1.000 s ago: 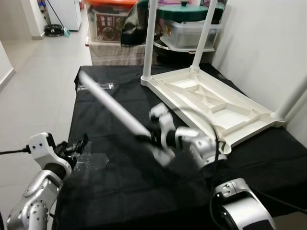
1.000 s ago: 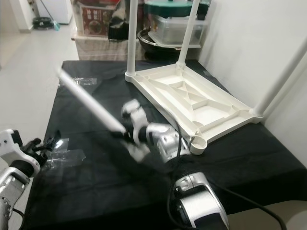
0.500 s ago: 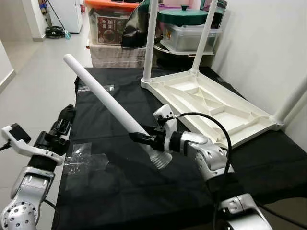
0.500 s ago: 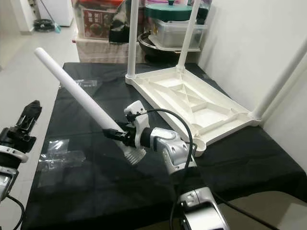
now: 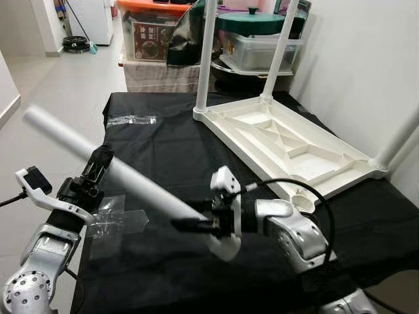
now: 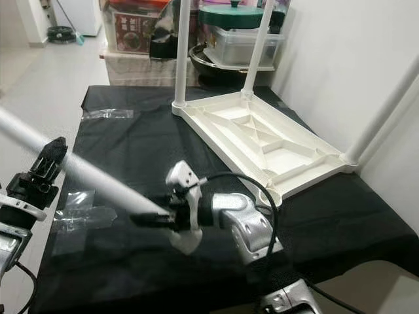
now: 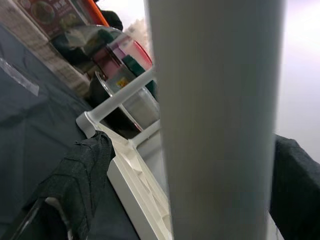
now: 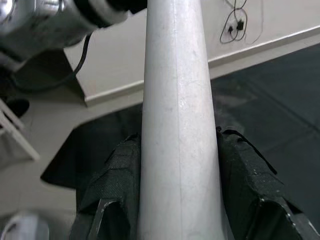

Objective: Building children table

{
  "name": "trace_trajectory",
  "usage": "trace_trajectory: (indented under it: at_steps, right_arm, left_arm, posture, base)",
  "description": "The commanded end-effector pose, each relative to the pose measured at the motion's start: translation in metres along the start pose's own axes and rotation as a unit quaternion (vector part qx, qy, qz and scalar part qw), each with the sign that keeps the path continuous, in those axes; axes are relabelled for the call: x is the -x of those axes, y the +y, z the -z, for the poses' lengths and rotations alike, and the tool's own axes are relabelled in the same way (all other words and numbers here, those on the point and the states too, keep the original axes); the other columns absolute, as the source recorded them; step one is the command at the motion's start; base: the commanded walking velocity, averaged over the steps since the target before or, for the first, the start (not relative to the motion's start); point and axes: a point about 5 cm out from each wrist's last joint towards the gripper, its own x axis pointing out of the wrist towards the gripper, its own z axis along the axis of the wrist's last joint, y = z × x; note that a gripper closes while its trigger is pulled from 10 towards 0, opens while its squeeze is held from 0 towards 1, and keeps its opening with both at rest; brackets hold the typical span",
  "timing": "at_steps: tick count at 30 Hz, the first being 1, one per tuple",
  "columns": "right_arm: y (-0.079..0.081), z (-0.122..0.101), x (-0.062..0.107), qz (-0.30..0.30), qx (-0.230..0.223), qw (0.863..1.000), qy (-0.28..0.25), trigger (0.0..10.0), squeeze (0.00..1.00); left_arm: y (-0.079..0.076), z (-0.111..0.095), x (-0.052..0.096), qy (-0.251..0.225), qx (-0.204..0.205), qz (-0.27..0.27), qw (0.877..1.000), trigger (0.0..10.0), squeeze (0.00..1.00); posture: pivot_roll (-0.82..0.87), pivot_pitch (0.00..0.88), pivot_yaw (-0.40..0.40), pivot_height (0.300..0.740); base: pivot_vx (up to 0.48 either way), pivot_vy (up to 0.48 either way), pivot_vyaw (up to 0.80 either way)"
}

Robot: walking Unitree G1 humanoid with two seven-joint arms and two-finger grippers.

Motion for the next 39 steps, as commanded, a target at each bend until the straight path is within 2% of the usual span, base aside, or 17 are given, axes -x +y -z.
trace_trajectory:
  at_steps: [1, 4, 5, 12, 17, 27, 28, 29, 30, 34, 35, 36, 37, 39]
  right_arm:
    - [0.001, 0.0, 0.0, 0.0, 0.026, 1.0, 0.014, 0.0, 0.0]
    - [-0.002, 0.003, 0.002, 0.007, 0.033, 0.999, 0.03, 0.0, 0.0]
    - [-0.003, 0.004, 0.003, 0.008, 0.035, 0.999, 0.035, 0.0, 0.0]
    - [-0.007, 0.001, 0.008, 0.012, 0.047, 0.998, 0.037, 0.0, 0.0]
    - [-0.012, -0.003, 0.008, 0.03, 0.05, 0.998, 0.028, 0.0, 0.0]
    - [-0.012, -0.009, 0.006, 0.028, 0.061, 0.998, 0.016, 0.0, 0.0]
    - [-0.018, -0.011, 0.004, 0.058, 0.064, 0.996, 0.019, 10.0, 0.44]
    - [-0.018, -0.011, 0.004, 0.058, 0.064, 0.996, 0.019, 10.0, 0.44]
    - [-0.021, -0.013, 0.003, 0.067, 0.055, 0.996, 0.016, 10.0, 1.0]
    - [-0.021, -0.014, 0.002, 0.061, 0.062, 0.996, 0.02, 10.0, 1.0]
    - [-0.022, -0.016, 0.0, 0.057, 0.068, 0.996, 0.027, 10.0, 0.5]
    - [-0.02, -0.018, -0.003, 0.043, 0.079, 0.995, 0.032, 10.0, 0.07]
    - [-0.017, -0.023, -0.006, 0.026, 0.089, 0.995, 0.036, 10.0, 0.0]
    - [-0.011, -0.032, -0.013, -0.002, 0.092, 0.995, 0.04, 10.0, 0.0]
  left_arm:
    - [-0.002, 0.001, -0.003, 0.01, 0.004, 0.012, 1.0, 10.0, 0.0]
    - [-0.005, -0.003, -0.004, 0.006, 0.002, 0.019, 1.0, 10.0, 0.0]
    - [-0.006, -0.005, -0.005, -0.002, -0.002, 0.02, 1.0, 0.0, 0.0]
    - [-0.01, -0.005, 0.0, 0.001, -0.012, 0.037, 0.999, 0.0, 0.0]
    - [-0.014, -0.003, 0.0, 0.007, -0.01, 0.048, 0.999, 0.0, 0.0]
    - [-0.021, -0.002, -0.001, 0.023, -0.021, 0.071, 0.997, 0.0, 0.0]
    - [-0.025, 0.001, -0.003, 0.039, -0.028, 0.08, 0.996, 10.0, 0.0]
    - [-0.025, 0.001, -0.003, 0.039, -0.028, 0.08, 0.996, 10.0, 0.0]
    - [-0.028, 0.002, -0.004, 0.046, -0.03, 0.085, 0.995, 10.0, 0.0]
    - [-0.028, 0.001, -0.004, 0.046, -0.032, 0.083, 0.995, 10.0, 0.0]
    - [-0.029, 0.002, -0.005, 0.051, -0.036, 0.085, 0.994, 10.0, 0.0]
    - [-0.03, 0.003, -0.006, 0.056, -0.039, 0.088, 0.994, 10.0, 0.0]
    - [-0.031, 0.004, -0.007, 0.061, -0.042, 0.091, 0.993, 10.0, 0.0]
    - [-0.033, 0.006, -0.01, 0.069, -0.044, 0.096, 0.992, 10.0, 0.0]
  posture:
    - [0.05, 0.0, -0.081, 0.74]
    - [0.05, 0.0, -0.083, 0.74]
    - [0.05, 0.0, -0.085, 0.74]
    - [0.05, 0.0, -0.084, 0.74]
    - [0.06, 0.0, -0.085, 0.74]
    - [0.06, 0.0, -0.084, 0.74]
    - [0.06, 0.0, -0.086, 0.74]
    - [0.06, 0.0, -0.086, 0.74]
    - [0.06, 0.0, -0.087, 0.74]
    - [0.07, 0.0, -0.086, 0.74]
    - [0.06, 0.0, -0.085, 0.74]
    - [0.06, 0.0, -0.085, 0.74]
    - [0.06, 0.0, -0.085, 0.74]
    - [0.06, 0.0, -0.085, 0.74]
  base:
    - [0.0, 0.0, 0.0]
    - [0.0, 0.0, 0.0]
    - [0.0, 0.0, 0.0]
    - [0.0, 0.0, 0.0]
    - [0.0, 0.0, 0.0]
    - [0.0, 0.0, 0.0]
    - [0.0, 0.0, 0.0]
    - [0.0, 0.0, 0.0]
    - [0.0, 0.0, 0.0]
    - [0.0, 0.0, 0.0]
    - [0.0, 0.0, 0.0]
    - [0.0, 0.0, 0.0]
    - [0.0, 0.0, 0.0]
    - [0.0, 0.0, 0.0]
